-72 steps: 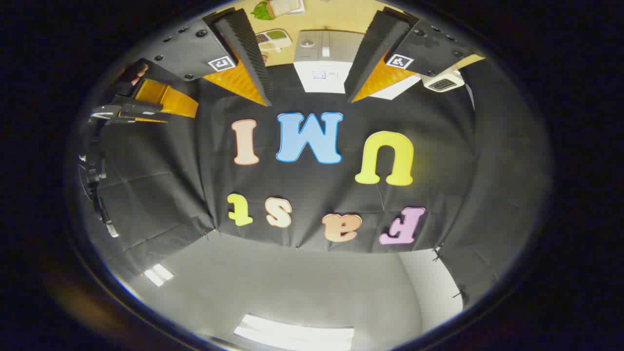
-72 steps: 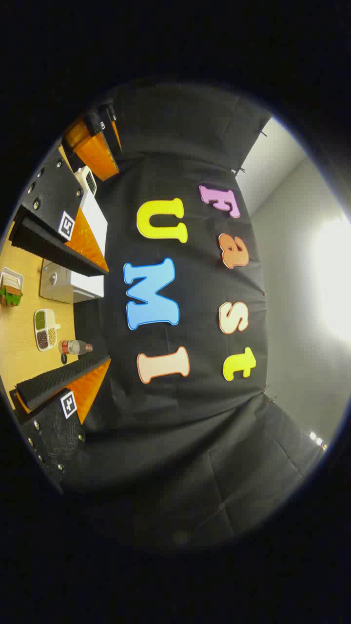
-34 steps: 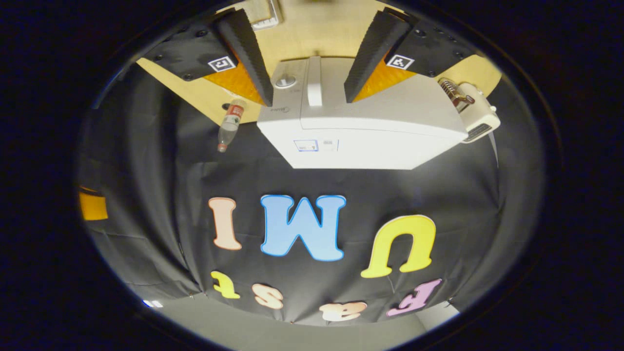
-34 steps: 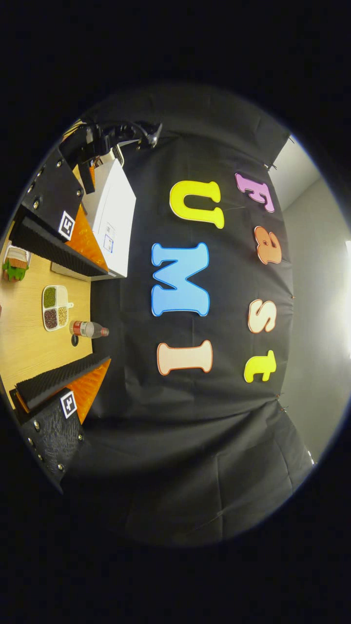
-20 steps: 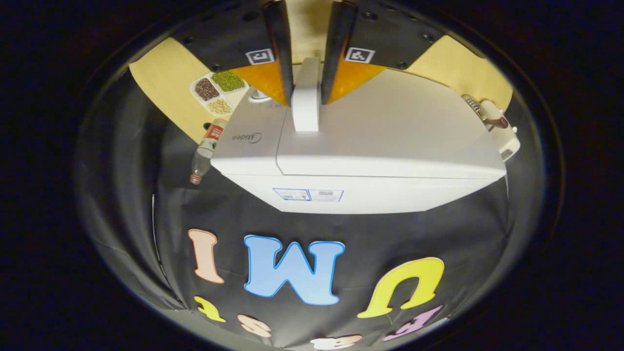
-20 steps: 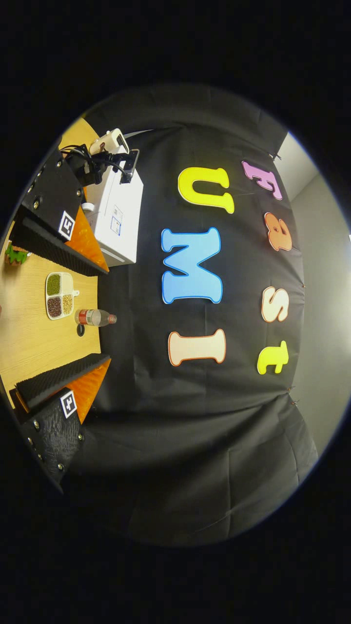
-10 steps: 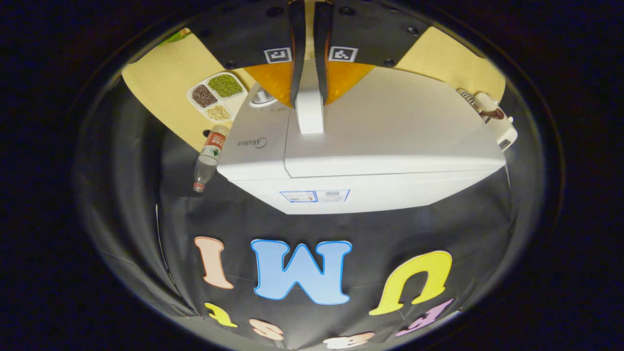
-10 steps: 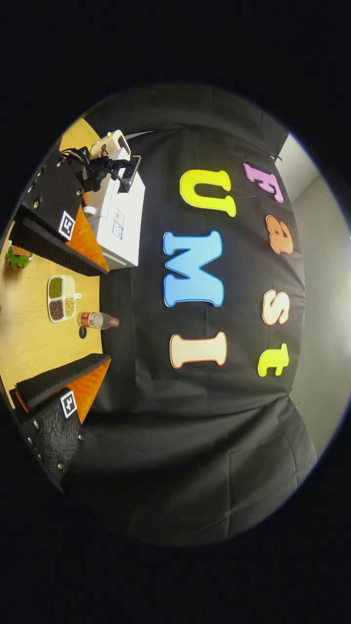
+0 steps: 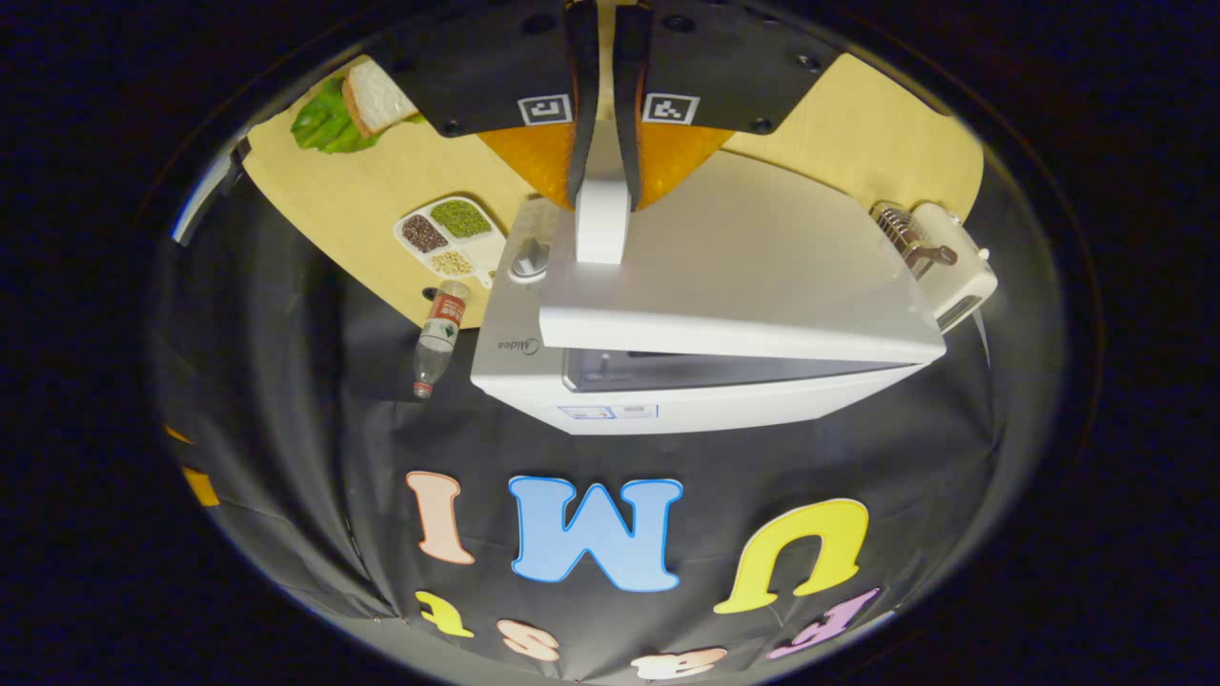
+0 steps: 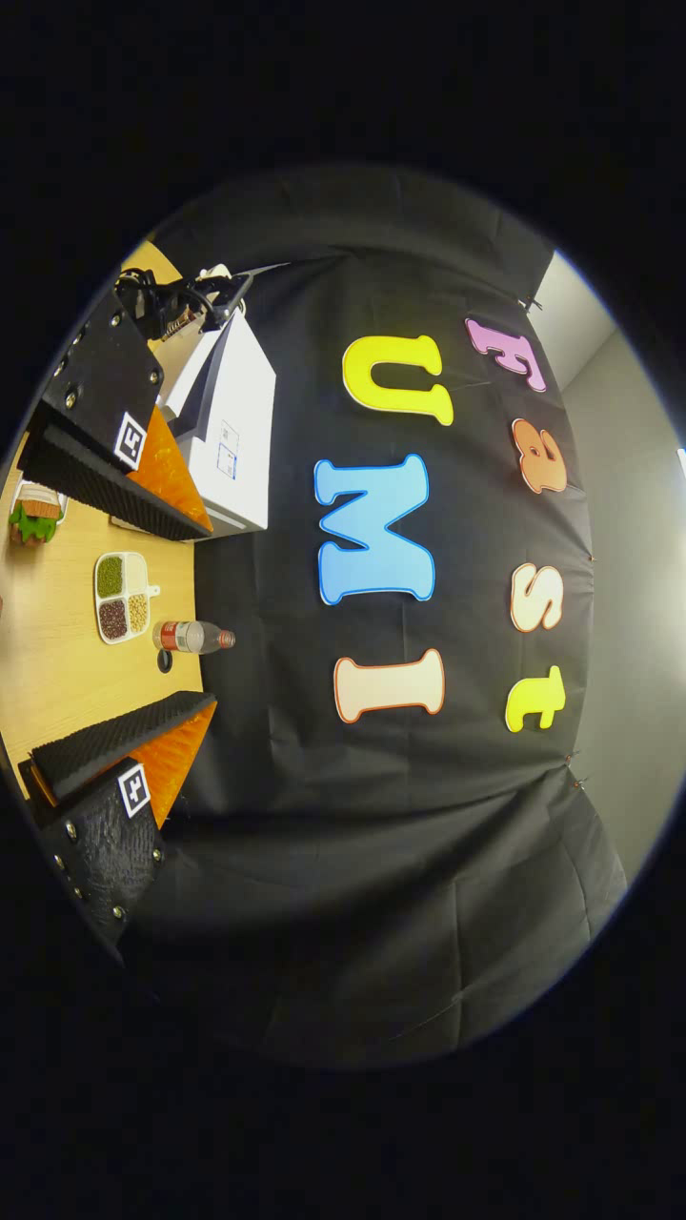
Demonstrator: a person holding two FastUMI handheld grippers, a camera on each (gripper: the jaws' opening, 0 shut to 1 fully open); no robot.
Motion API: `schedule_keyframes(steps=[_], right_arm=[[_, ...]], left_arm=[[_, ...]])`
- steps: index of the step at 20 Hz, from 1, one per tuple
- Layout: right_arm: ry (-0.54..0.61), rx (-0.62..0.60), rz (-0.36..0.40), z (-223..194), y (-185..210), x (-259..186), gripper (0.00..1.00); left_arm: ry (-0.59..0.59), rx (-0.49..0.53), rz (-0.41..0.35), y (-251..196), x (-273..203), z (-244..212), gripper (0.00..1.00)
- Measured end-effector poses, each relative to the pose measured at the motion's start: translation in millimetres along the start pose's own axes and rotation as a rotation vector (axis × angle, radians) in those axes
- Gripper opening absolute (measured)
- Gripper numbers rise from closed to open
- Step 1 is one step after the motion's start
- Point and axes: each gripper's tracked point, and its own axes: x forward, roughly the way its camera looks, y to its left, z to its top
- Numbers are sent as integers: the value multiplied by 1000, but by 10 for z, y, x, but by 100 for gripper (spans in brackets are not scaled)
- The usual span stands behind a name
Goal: Open the microwave oven with the left hand, put the food in, and close the microwave oven.
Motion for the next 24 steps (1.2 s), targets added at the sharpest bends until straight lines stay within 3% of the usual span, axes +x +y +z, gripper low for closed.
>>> schedule_keyframes(steps=[12,24], right_arm=[[-30,28,45,-59,885,-472,96],[-30,19,32,-135,1356,-718,96]], left_arm=[[37,56,-45,695,-1223,-620,14],[48,106,-33,1947,-2090,-1053,13]])
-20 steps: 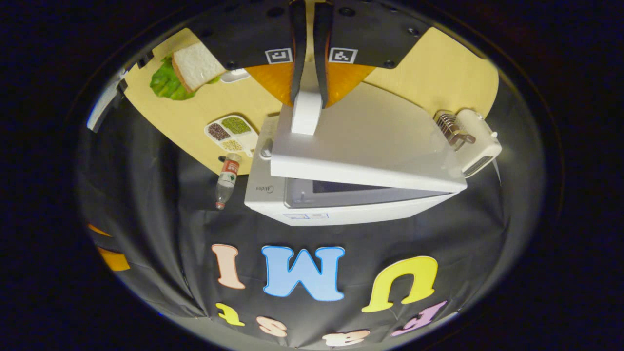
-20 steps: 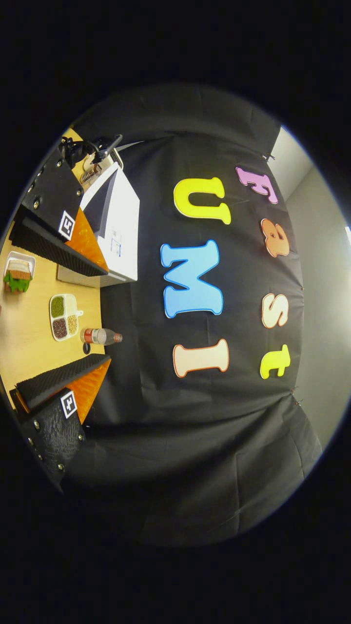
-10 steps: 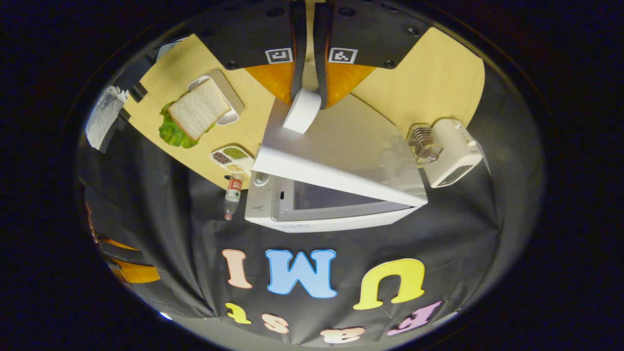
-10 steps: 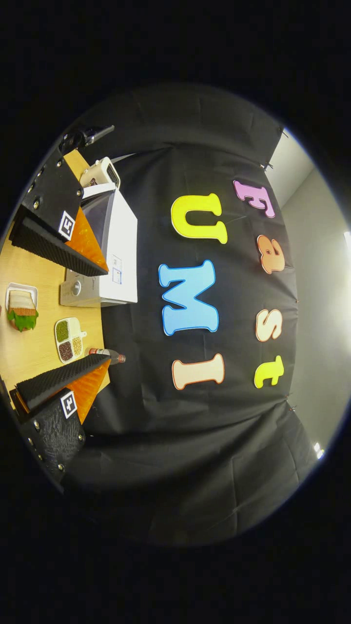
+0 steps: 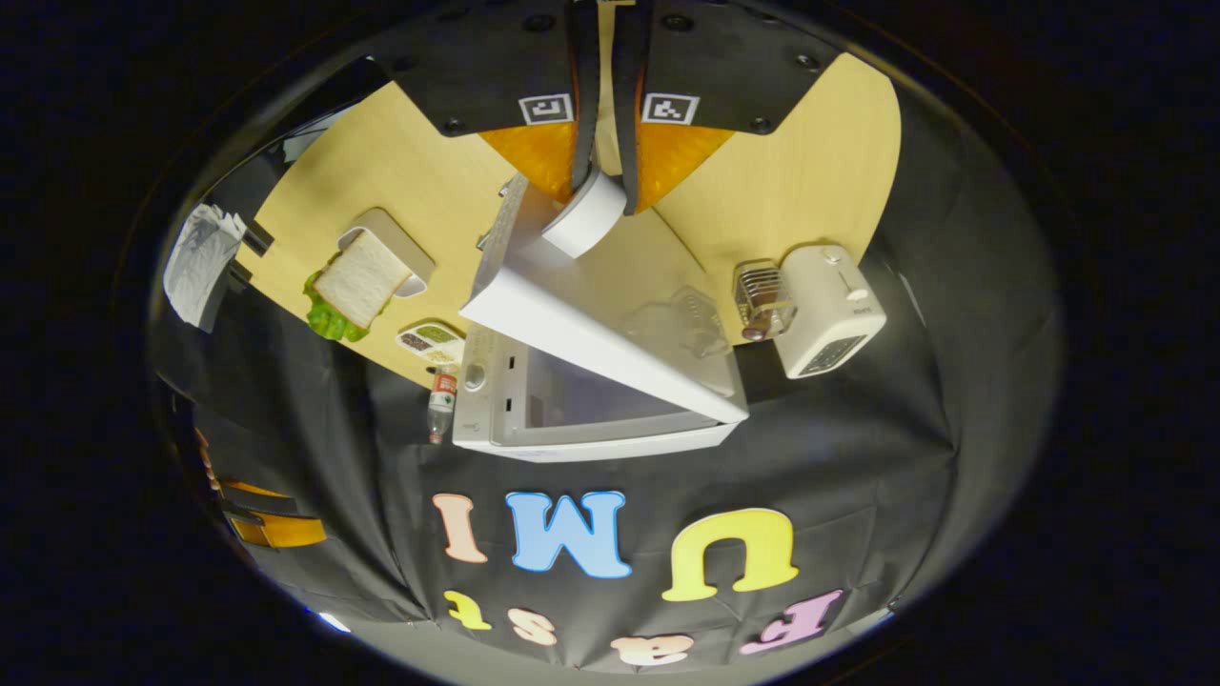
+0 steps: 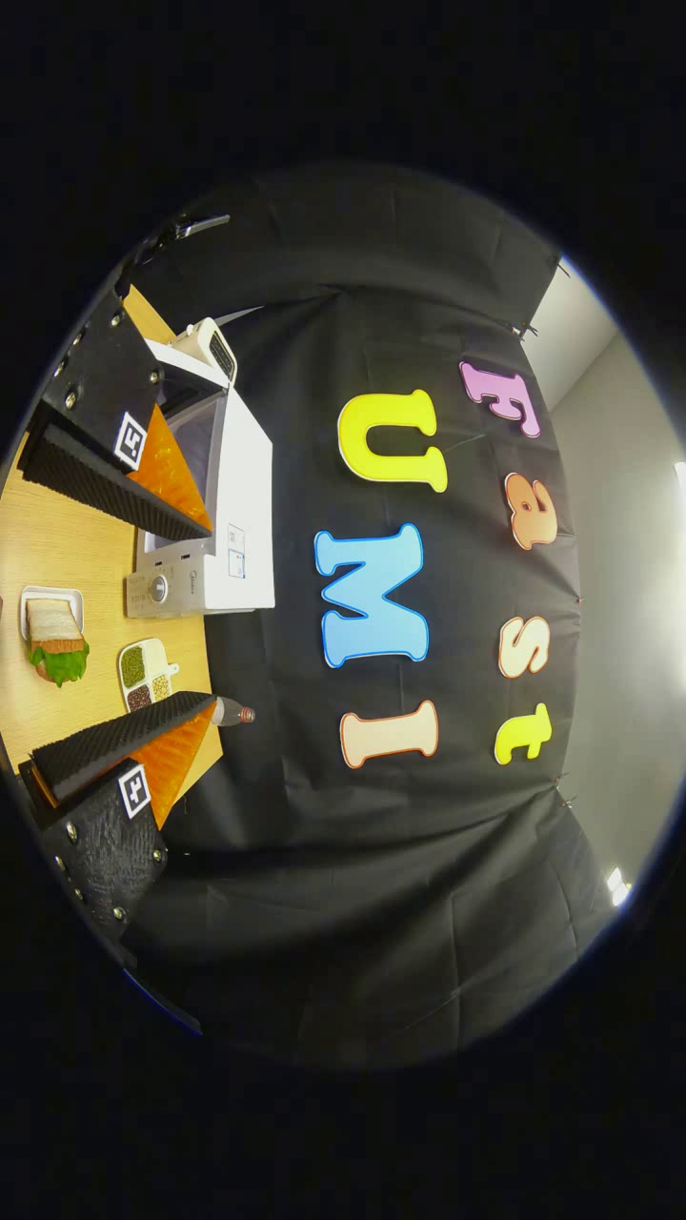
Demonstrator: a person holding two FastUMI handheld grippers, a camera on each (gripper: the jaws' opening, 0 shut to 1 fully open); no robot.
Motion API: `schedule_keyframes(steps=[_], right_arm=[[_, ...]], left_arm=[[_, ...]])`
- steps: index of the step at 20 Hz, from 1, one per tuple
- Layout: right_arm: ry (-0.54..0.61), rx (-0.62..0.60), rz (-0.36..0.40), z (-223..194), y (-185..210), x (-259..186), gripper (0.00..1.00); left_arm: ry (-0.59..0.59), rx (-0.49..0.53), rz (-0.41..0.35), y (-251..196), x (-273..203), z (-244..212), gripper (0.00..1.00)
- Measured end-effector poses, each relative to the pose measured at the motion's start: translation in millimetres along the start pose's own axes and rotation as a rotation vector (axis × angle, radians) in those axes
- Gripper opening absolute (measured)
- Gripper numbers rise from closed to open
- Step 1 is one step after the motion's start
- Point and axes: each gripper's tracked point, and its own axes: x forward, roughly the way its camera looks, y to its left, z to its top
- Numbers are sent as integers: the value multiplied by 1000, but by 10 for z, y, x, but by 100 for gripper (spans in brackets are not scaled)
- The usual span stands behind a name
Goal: Open the microwave oven with the left hand, put the food in, and close the microwave oven.
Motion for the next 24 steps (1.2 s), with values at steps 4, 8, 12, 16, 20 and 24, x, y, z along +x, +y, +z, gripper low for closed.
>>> schedule_keyframes(steps=[4,8,12,16,20,24], right_arm=[[5,-14,-1,-31,118,-27,96],[43,10,4,-188,191,-49,96],[83,11,-4,-353,192,-73,96],[115,-10,-28,-483,83,-50,96],[176,-5,-53,-728,-72,5,96],[282,-1,-50,-1165,-243,113,96]], left_arm=[[2,-23,37,508,-198,-151,12],[-8,-72,82,961,-313,-259,13],[-32,-142,95,1163,-374,-314,12],[-56,-173,86,1180,-459,-373,17],[-100,-190,165,1301,-825,-264,19],[-276,-229,242,1286,-1357,510,20]])
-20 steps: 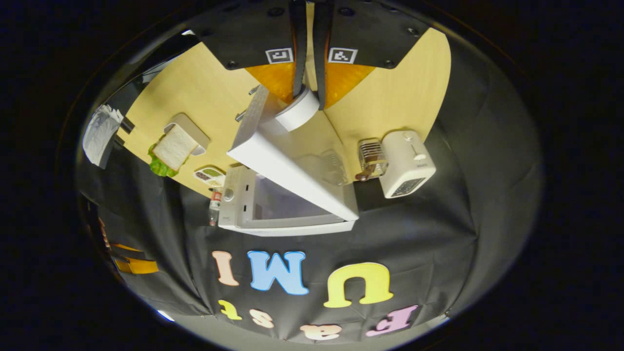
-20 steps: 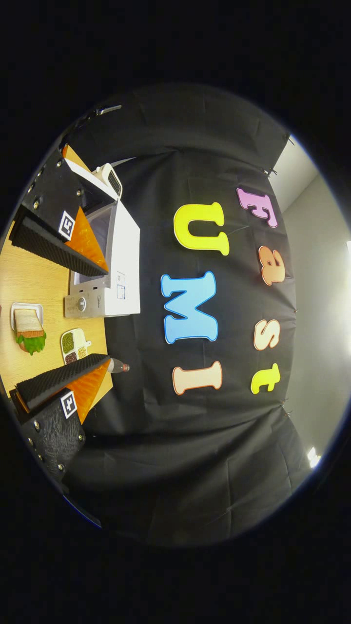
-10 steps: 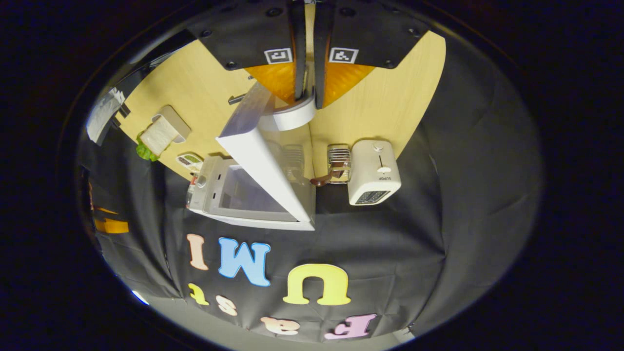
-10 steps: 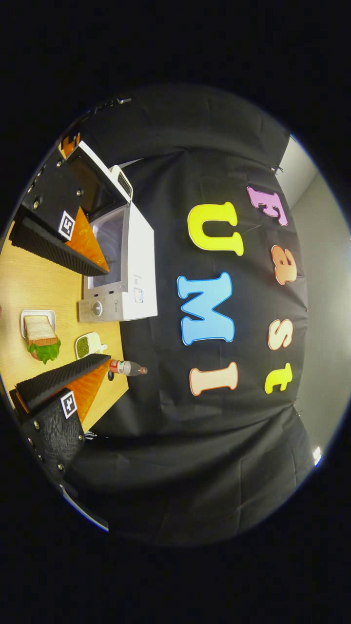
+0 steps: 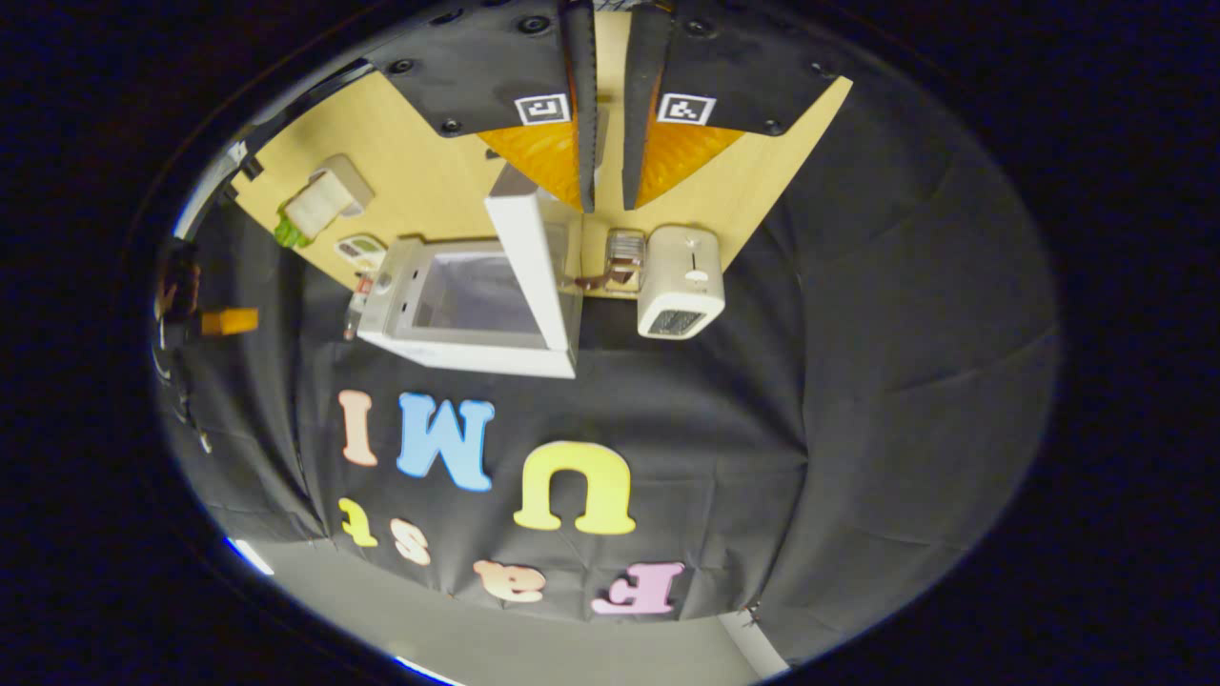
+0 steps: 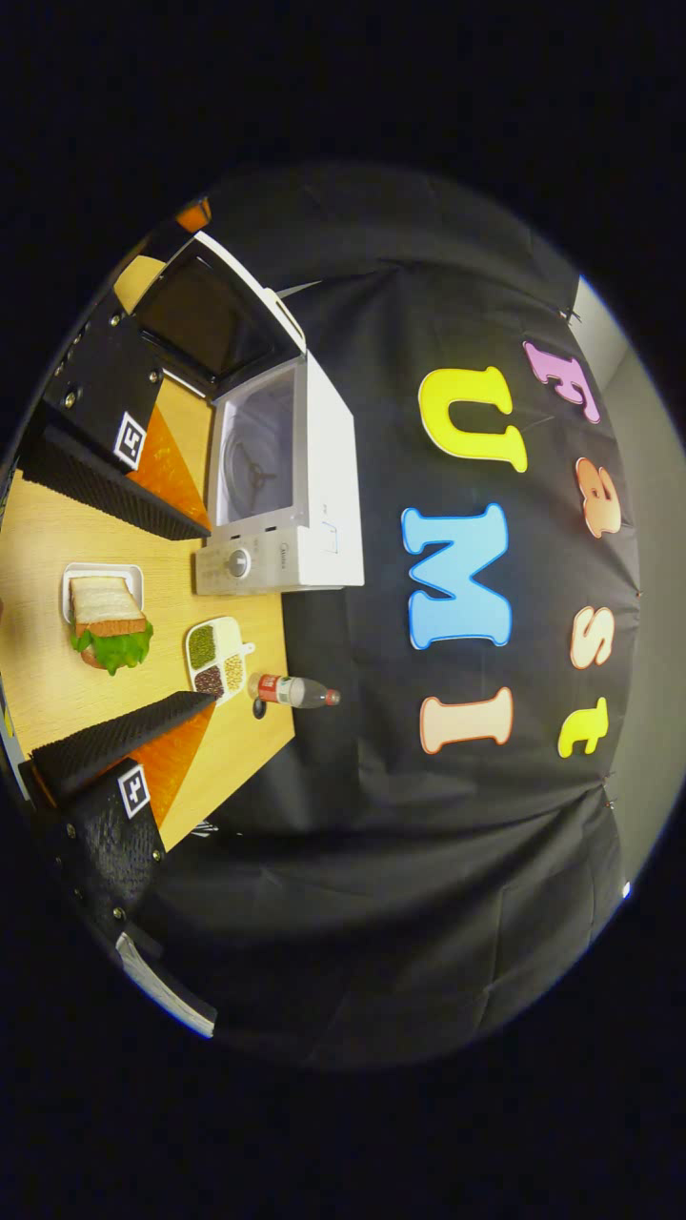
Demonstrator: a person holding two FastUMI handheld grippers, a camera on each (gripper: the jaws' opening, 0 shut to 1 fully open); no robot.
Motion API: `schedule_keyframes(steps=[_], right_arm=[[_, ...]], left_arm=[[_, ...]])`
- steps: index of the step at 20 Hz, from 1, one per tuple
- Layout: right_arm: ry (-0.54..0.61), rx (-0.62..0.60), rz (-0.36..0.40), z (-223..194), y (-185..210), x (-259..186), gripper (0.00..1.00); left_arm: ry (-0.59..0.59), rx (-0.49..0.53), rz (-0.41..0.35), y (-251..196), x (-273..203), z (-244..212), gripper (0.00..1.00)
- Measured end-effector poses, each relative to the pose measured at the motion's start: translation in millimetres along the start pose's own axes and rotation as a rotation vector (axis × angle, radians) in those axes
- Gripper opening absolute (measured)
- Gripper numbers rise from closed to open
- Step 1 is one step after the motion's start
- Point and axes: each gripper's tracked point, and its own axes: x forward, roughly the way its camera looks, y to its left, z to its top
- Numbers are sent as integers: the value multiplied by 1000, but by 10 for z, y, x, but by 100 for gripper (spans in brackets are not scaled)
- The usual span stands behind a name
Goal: Open the microwave oven with the left hand, put the food in, and close the microwave oven.
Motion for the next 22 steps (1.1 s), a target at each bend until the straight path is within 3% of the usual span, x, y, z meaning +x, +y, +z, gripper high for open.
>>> schedule_keyframes(steps=[1,3,5,13,20,22], right_arm=[[35,3,18,-137,-15,80,96],[105,16,52,-372,-32,188,96],[171,7,62,-625,-99,307,96],[377,94,86,-1399,-340,491,96],[486,242,151,-1678,-238,624,96],[500,268,169,-1680,-208,629,82]], left_arm=[[-48,-14,5,-56,-44,229,22],[-140,-31,-17,-339,-86,682,47],[-218,-24,-40,-601,-85,1053,96],[-324,-16,-88,-1547,148,1887,96],[-332,-9,-113,-1901,279,1964,96],[-321,-5,-118,-1950,301,1948,96]])
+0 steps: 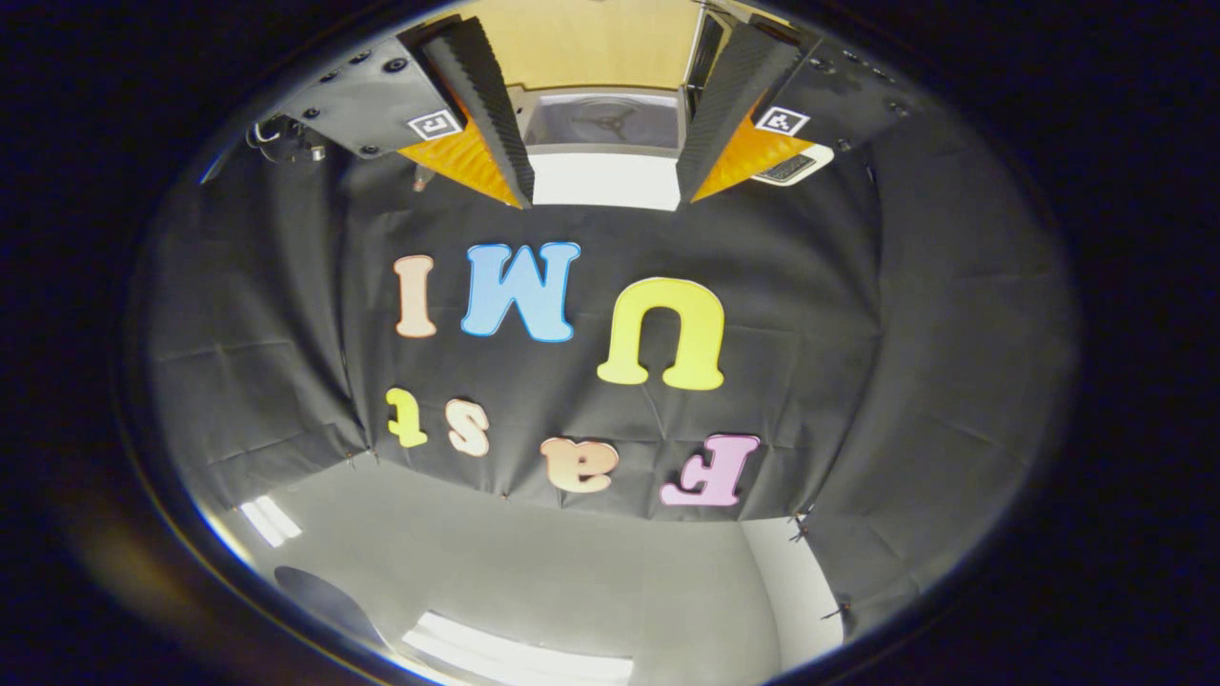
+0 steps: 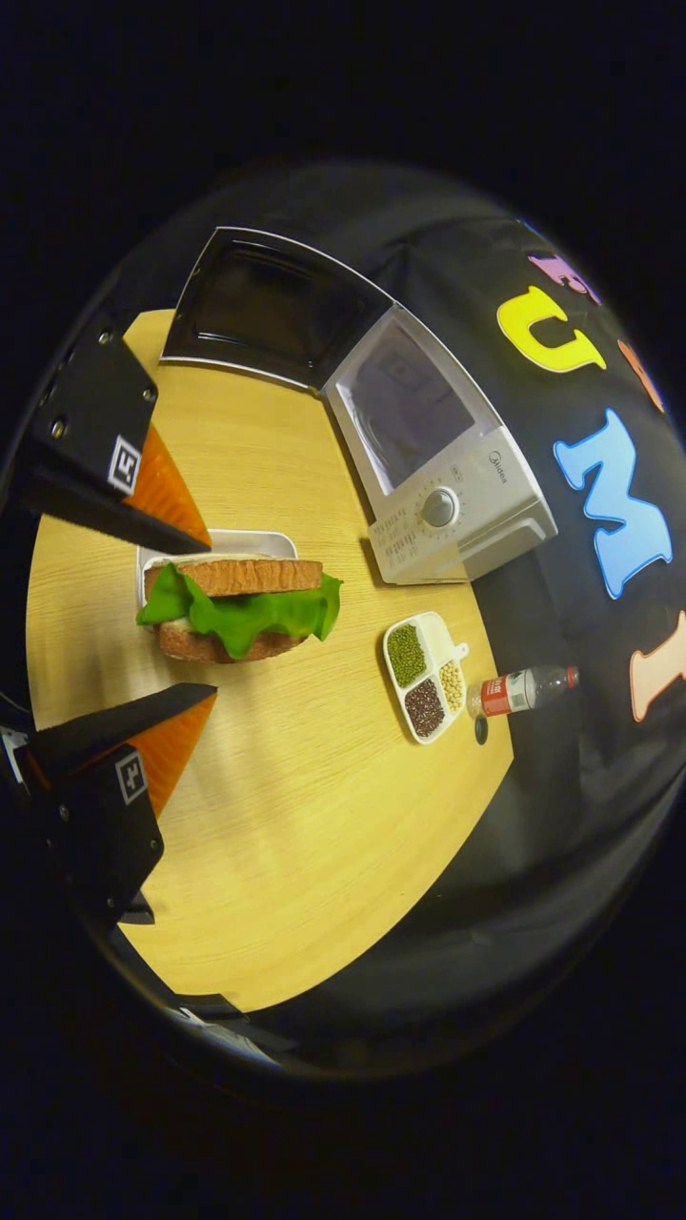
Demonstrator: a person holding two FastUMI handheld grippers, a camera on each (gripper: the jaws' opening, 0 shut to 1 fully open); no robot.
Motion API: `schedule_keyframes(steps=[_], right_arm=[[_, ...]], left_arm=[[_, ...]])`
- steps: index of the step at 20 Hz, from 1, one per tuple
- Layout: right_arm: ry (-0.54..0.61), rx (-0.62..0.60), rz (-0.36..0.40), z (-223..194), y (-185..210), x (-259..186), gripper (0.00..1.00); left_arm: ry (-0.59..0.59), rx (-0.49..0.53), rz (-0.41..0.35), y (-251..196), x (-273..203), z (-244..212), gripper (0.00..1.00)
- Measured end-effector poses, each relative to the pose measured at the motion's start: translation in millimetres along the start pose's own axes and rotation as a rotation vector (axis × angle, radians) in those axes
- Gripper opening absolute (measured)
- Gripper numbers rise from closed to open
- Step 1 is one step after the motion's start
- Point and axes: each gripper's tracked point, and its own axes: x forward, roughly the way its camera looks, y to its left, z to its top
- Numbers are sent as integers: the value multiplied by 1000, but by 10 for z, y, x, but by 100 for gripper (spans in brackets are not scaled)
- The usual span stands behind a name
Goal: Open the microwave oven with the left hand, put the food in, and close the microwave oven.
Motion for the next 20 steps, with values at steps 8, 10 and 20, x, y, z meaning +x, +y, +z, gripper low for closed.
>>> schedule_keyframes(steps=[8,10,20], right_arm=[[-11,-14,29,8,120,-25,16],[-44,-9,32,64,193,-120,16],[-268,233,415,624,1308,-717,16]], left_arm=[[14,-2,-4,102,-10,-45,96],[12,9,-6,150,-56,-16,96],[-12,-1,-20,474,-303,106,96]])
